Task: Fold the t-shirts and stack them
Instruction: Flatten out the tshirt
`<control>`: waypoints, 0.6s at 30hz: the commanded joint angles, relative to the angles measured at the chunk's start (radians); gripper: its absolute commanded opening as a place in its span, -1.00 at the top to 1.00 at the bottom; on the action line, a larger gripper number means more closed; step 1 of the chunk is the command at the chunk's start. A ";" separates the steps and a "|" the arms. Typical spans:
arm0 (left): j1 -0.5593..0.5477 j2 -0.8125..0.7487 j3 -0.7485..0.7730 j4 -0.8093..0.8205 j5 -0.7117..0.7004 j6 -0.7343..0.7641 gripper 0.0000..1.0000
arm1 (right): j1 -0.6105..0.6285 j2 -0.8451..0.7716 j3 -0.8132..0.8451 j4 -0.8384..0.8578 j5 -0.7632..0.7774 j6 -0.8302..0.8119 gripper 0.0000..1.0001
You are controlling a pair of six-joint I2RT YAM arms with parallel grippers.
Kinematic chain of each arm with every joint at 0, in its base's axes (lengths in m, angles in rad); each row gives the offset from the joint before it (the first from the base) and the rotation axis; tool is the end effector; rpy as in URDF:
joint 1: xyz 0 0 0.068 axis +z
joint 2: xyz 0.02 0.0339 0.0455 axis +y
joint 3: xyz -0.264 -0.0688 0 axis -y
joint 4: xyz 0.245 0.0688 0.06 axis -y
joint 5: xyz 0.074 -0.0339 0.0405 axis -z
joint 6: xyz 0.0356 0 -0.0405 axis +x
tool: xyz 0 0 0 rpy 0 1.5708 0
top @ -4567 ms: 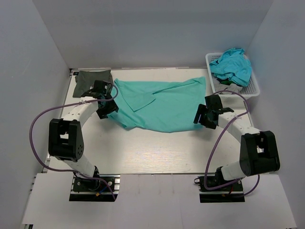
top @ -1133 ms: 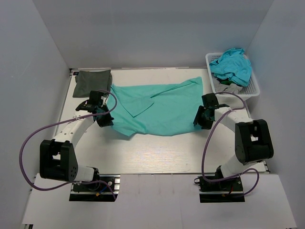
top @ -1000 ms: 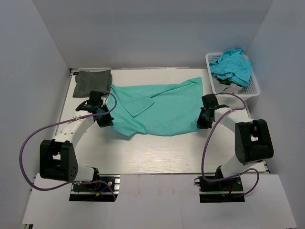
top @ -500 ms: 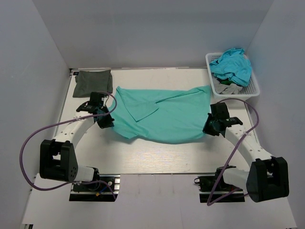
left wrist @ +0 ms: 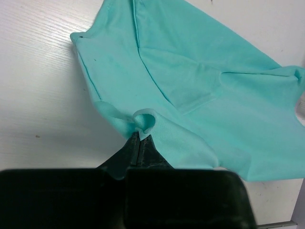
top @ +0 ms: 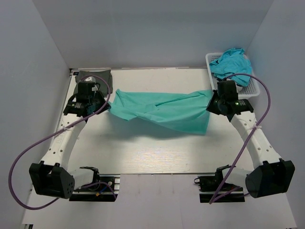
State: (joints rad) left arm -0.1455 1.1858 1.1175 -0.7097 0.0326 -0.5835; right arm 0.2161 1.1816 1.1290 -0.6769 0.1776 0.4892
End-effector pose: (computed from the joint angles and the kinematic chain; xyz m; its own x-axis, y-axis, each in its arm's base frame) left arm 0.2447 -0.0370 0.3244 -0.6720 -0.4581 -0.5819 -0.2425 0.8785 -0.4115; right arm 0.2445 0.0472 0.3321 -0.6134 0.3389 -0.7134 0.2332 0.9407 0.2464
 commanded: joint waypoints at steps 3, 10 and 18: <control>0.006 0.052 -0.013 0.001 -0.008 -0.001 1.00 | -0.003 0.117 0.006 -0.032 -0.009 0.000 1.00; 0.006 0.172 -0.022 0.072 -0.040 -0.045 1.00 | -0.003 0.355 0.100 0.068 -0.023 -0.009 1.00; 0.006 0.268 -0.001 0.072 -0.028 -0.055 1.00 | -0.001 0.521 0.186 0.063 -0.067 -0.052 0.11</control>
State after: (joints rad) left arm -0.1452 1.4761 1.0985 -0.6582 0.0143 -0.6266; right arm 0.2161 1.7283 1.2961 -0.6216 0.1303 0.4583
